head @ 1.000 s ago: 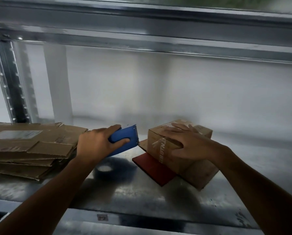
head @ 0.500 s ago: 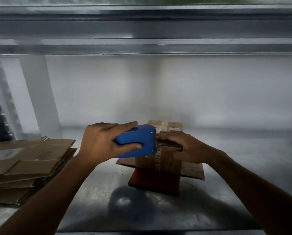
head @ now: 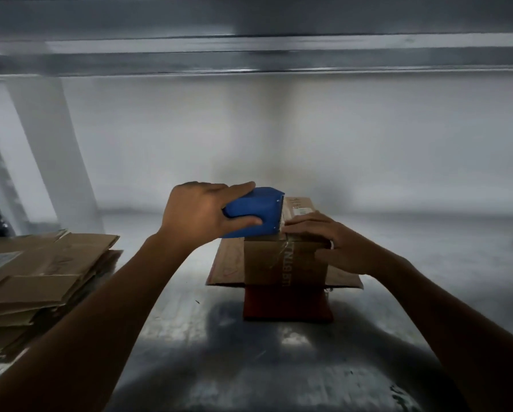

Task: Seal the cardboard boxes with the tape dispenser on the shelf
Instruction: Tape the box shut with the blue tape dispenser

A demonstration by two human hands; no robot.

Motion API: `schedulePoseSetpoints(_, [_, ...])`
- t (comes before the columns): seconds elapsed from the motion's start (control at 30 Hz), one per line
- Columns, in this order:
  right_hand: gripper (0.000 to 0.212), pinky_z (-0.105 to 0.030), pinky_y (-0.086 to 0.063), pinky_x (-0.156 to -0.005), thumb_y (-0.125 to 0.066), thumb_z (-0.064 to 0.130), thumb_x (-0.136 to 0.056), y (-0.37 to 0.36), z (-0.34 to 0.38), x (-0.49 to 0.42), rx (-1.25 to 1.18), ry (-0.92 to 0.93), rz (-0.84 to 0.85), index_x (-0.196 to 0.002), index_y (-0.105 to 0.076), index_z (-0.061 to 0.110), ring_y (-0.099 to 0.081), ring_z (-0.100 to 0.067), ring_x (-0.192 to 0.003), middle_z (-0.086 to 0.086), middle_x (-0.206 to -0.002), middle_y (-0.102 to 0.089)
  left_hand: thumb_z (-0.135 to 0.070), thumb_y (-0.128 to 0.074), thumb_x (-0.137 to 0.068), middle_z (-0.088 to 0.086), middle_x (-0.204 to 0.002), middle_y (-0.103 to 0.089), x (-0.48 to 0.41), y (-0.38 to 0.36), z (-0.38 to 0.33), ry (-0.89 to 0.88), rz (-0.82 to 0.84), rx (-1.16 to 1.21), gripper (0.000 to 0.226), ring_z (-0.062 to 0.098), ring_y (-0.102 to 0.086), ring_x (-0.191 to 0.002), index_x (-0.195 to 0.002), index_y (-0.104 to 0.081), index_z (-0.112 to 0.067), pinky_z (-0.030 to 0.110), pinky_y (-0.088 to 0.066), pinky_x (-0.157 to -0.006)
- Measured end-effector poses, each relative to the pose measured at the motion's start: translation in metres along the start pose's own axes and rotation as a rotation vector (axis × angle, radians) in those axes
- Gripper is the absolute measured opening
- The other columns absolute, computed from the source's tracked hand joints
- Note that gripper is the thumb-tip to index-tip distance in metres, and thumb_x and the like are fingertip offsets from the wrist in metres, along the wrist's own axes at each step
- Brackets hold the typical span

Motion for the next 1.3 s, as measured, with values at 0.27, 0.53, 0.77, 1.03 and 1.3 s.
schedulePoseSetpoints(0.27, [0.065, -0.031, -0.045, -0.101, -0.047, 0.069, -0.089, -0.016, 0.02, -0.001, 0.234, 0.009, -0.249, -0.132, -0.06, 0.021, -0.045, -0.009, -0.123, 0.003, -0.132, -0.057, -0.073, -0.058, -0.082, 0.003, -0.085, -0.078, 0.003, -0.013, -0.006, 0.134, 0.007, 0.058, 0.063, 0.026, -0.073, -0.068, -0.116, -0.076, -0.024, 0.037, -0.058, -0.056])
schedulePoseSetpoints(0.53, [0.091, -0.032, -0.047, -0.088, -0.043, 0.099, -0.064, -0.026, 0.033, -0.005, 0.522, -0.219, -0.353, -0.115, -0.052, 0.023, -0.048, -0.014, -0.099, 0.004, -0.116, -0.056, -0.067, -0.07, -0.077, 0.002, -0.092, -0.08, 0.006, -0.014, -0.006, 0.152, 0.007, 0.061, 0.06, 0.025, -0.075, -0.073, -0.119, -0.076, -0.024, 0.035, -0.06, -0.063])
schedulePoseSetpoints(0.77, [0.087, -0.034, -0.049, -0.076, -0.042, 0.093, -0.07, -0.035, 0.031, -0.008, 0.704, -0.194, -0.414, -0.112, -0.057, 0.019, -0.059, -0.023, -0.099, -0.002, -0.114, -0.063, -0.067, -0.067, -0.079, 0.005, -0.094, -0.079, 0.008, -0.015, -0.007, 0.142, 0.022, 0.06, 0.063, 0.029, -0.075, -0.075, -0.121, -0.075, -0.022, 0.041, -0.062, -0.067])
schedulePoseSetpoints(1.03, [0.096, -0.035, -0.049, -0.081, -0.025, 0.101, -0.068, -0.032, 0.032, -0.009, 0.706, -0.213, -0.355, -0.11, -0.055, 0.02, -0.052, -0.019, -0.099, 0.0, -0.114, -0.06, -0.068, -0.068, -0.077, 0.004, -0.103, -0.079, 0.011, -0.018, -0.005, 0.161, 0.003, 0.079, 0.065, 0.028, -0.076, -0.084, -0.124, -0.074, -0.022, 0.04, -0.062, -0.074])
schedulePoseSetpoints(1.3, [0.108, -0.059, -0.044, -0.104, -0.018, 0.1, -0.071, -0.039, 0.04, -0.015, 0.742, -0.335, -0.387, -0.123, -0.06, 0.016, -0.062, -0.028, -0.115, -0.004, -0.127, -0.065, -0.067, -0.068, -0.077, 0.004, -0.098, -0.079, 0.008, -0.019, -0.01, 0.133, -0.02, 0.097, 0.064, 0.027, -0.076, -0.078, -0.121, -0.075, -0.022, 0.036, -0.06, -0.071])
Point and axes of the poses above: each hand's wrist, its own x-axis away from the middle knuckle, its own y-axis out of the back of the hand, z = x × y, the point moved 3 cm from there along -x, towards the middle knuckle
